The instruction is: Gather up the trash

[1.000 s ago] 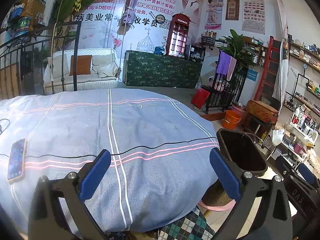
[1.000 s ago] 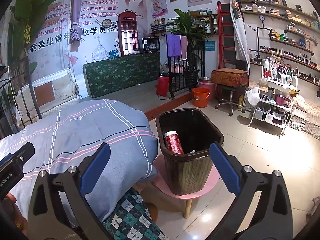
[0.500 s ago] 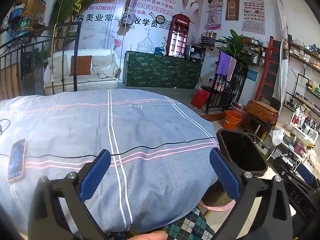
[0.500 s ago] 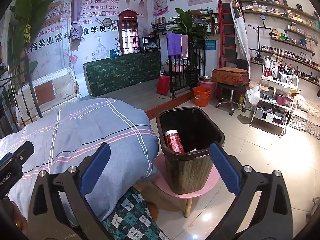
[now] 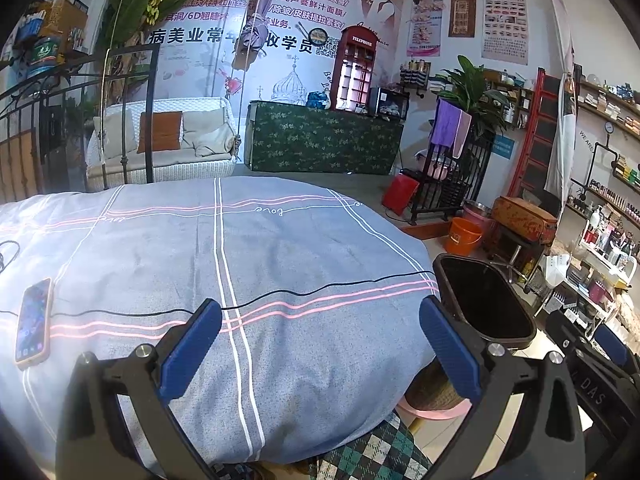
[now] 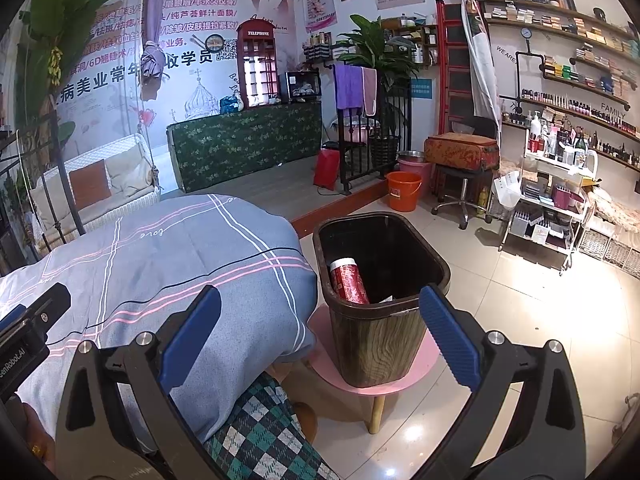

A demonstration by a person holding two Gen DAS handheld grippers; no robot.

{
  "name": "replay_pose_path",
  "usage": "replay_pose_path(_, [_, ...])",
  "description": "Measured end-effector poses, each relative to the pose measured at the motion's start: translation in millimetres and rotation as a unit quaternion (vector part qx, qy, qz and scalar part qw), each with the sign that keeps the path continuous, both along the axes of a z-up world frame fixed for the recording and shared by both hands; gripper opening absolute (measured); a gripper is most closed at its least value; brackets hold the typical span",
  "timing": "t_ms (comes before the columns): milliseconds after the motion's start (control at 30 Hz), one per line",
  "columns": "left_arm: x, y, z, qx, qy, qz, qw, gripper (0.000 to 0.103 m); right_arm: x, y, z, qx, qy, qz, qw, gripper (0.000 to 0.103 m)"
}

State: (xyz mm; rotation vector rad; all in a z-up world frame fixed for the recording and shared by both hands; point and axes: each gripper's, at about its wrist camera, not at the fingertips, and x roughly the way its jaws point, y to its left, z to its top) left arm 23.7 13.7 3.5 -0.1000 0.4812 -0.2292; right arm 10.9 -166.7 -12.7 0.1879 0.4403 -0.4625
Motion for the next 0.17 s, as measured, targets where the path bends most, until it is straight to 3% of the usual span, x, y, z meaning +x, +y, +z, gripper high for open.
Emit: replay_pose_path(167, [-0.8,-1.7,-0.1,0.0,0.001,0.001,1.0,0.098,1.0,-0.3,-0.4,0.0,0.001,0.0,1.0,0.098])
